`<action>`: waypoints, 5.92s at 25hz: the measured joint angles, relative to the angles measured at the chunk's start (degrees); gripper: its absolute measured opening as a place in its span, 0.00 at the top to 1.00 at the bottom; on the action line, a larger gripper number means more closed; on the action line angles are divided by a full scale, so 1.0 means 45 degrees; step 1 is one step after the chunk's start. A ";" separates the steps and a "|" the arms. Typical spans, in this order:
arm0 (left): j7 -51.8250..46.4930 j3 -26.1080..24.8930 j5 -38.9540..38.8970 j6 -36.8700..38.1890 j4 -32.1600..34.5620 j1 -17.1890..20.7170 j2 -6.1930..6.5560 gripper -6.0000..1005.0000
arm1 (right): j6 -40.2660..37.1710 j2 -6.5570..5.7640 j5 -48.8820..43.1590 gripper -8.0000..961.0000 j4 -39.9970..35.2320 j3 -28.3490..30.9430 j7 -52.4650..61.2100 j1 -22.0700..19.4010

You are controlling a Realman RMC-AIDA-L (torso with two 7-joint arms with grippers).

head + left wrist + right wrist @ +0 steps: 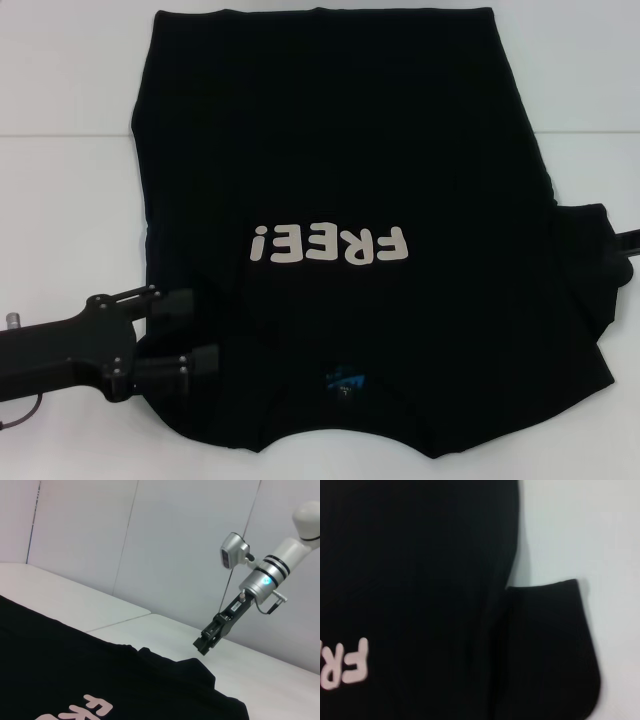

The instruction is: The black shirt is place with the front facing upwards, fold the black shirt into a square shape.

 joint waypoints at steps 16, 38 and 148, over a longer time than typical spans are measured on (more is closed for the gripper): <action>-0.0028 0.0001 0.0051 -0.0058 -0.0051 0.0057 0.0002 0.13 | 0.1279 0.0282 0.0310 0.12 0.1492 -0.0251 0.0008 0.0260; -0.0040 -0.0001 0.0045 0.0007 -0.0087 0.0052 -0.0017 0.13 | 0.1439 0.0740 0.0355 0.85 0.0174 -0.0634 -0.0014 -0.0213; -1.5345 0.3250 0.7736 -0.2626 0.3709 -0.2859 0.0093 0.13 | -0.3034 0.2794 0.8390 0.14 -0.0269 -0.0010 -1.7992 -0.4275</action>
